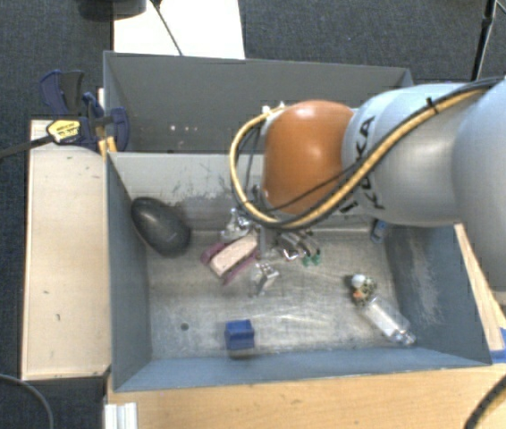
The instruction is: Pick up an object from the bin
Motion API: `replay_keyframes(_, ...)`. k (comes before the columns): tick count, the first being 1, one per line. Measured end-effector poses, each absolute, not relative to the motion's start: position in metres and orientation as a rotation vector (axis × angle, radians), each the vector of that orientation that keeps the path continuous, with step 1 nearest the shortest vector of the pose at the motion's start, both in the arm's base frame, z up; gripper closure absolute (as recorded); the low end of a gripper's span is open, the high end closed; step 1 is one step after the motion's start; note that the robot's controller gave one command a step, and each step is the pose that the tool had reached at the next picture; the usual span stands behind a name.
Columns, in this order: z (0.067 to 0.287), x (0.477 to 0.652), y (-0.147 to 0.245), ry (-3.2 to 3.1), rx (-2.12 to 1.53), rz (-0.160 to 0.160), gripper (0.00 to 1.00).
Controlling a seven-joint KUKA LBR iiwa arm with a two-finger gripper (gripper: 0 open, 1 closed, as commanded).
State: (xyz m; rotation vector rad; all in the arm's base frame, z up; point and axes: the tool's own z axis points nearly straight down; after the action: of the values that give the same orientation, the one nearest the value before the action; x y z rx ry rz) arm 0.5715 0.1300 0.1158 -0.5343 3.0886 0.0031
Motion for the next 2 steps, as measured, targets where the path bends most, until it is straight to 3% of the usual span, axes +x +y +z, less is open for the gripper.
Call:
replay_keyframes(1, 0.0906, 0.5853, 0.1262, 3.097, -0.348, 0.02, 0.0)
replay_keyframes(2, 0.0962, 0.5908, 0.1263, 3.075, -0.34, 0.022, 1.0)
